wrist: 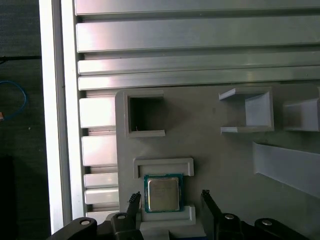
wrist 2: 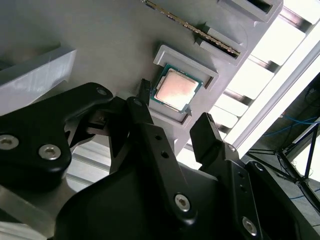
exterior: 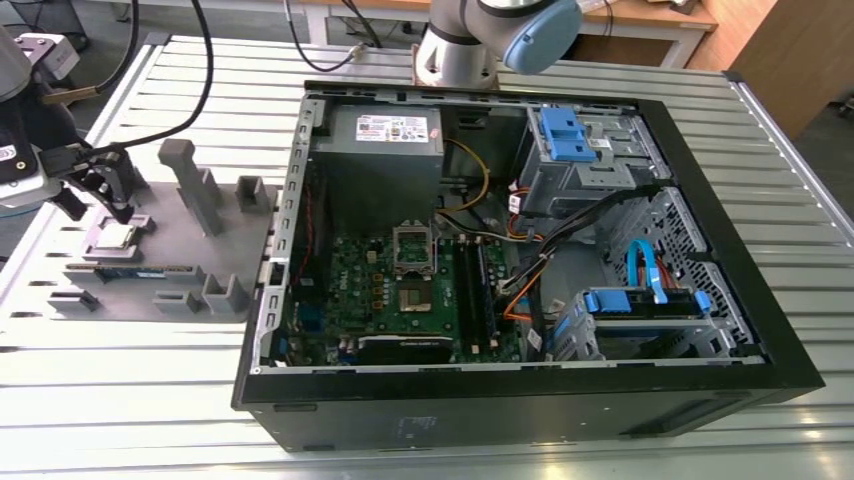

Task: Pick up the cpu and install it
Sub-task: 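Pick up the cpu and move it towards the insertion slot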

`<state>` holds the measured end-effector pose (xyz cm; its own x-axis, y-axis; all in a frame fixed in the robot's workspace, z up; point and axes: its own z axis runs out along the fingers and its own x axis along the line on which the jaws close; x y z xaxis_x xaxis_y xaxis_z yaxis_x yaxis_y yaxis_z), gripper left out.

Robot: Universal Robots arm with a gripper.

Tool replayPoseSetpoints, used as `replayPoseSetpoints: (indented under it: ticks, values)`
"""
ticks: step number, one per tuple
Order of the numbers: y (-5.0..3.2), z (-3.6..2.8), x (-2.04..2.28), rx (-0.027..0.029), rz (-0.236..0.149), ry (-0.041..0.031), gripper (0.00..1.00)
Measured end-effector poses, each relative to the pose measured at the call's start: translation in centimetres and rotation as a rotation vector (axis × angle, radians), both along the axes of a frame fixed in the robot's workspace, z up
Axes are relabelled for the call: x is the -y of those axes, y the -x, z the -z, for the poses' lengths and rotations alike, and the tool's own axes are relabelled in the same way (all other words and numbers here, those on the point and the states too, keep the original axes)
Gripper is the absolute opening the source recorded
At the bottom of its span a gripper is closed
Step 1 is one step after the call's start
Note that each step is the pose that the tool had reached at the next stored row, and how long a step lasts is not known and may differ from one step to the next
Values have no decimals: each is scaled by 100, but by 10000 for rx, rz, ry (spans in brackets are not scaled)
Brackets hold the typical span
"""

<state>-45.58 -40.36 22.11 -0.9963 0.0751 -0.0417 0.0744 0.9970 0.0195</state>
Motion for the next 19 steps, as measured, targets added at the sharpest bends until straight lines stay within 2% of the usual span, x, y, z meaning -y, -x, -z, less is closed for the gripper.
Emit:
replayPoseSetpoints:
  ticks: [12, 16, 19]
  values:
    - [0, 10, 0, 2, 0, -1, 59]
    - [0, 47, 0, 1, 0, 5, 59]
    - [0, 94, 0, 0, 0, 43, 59]
